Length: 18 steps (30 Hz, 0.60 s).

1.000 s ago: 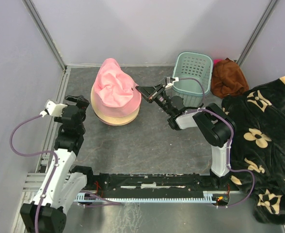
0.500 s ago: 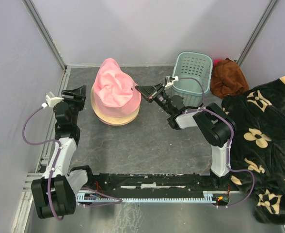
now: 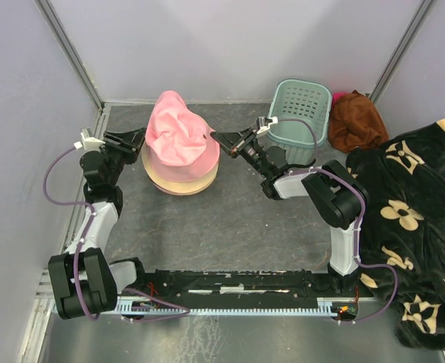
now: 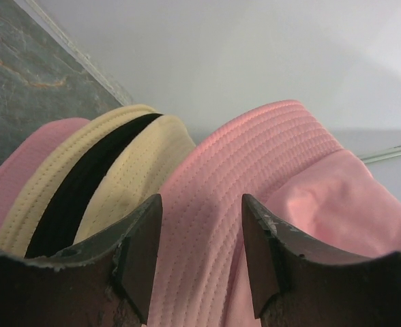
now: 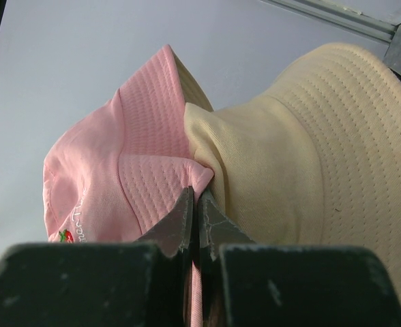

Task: Stack the hats
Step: Stack the hat on the hat.

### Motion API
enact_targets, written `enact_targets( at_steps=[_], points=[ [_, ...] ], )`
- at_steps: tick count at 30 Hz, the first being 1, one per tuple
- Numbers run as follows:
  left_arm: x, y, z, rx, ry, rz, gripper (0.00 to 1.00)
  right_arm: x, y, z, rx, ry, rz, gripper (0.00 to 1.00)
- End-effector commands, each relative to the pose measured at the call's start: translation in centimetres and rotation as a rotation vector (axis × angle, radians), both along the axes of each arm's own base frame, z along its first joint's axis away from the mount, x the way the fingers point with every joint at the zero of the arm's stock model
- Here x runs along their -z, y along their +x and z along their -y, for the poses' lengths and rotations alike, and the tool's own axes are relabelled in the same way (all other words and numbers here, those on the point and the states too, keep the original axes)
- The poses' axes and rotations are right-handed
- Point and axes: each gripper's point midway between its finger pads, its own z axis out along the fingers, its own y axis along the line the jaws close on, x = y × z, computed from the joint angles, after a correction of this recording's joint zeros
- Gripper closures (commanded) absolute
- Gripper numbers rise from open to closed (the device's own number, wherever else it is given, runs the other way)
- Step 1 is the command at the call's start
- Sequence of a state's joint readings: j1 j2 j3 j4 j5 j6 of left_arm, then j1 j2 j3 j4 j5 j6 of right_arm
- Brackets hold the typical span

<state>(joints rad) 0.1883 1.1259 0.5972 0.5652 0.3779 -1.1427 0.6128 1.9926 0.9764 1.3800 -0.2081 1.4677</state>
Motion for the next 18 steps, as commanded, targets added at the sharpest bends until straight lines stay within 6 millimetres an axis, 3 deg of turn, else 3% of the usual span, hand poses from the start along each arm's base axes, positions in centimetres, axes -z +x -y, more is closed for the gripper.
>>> enact_targets(
  at_steps=[1, 18],
  points=[
    [-1.8, 0.0, 0.9, 0.081, 0.019, 0.05, 0.43, -0.8, 0.3, -0.6, -0.005, -0.014, 0.027, 0.99],
    [0.6, 1.2, -0.8, 0.059, 0.054, -0.011, 0.33, -0.7, 0.4, -1.2, -0.013, -0.028, 0.029, 0.99]
  ],
)
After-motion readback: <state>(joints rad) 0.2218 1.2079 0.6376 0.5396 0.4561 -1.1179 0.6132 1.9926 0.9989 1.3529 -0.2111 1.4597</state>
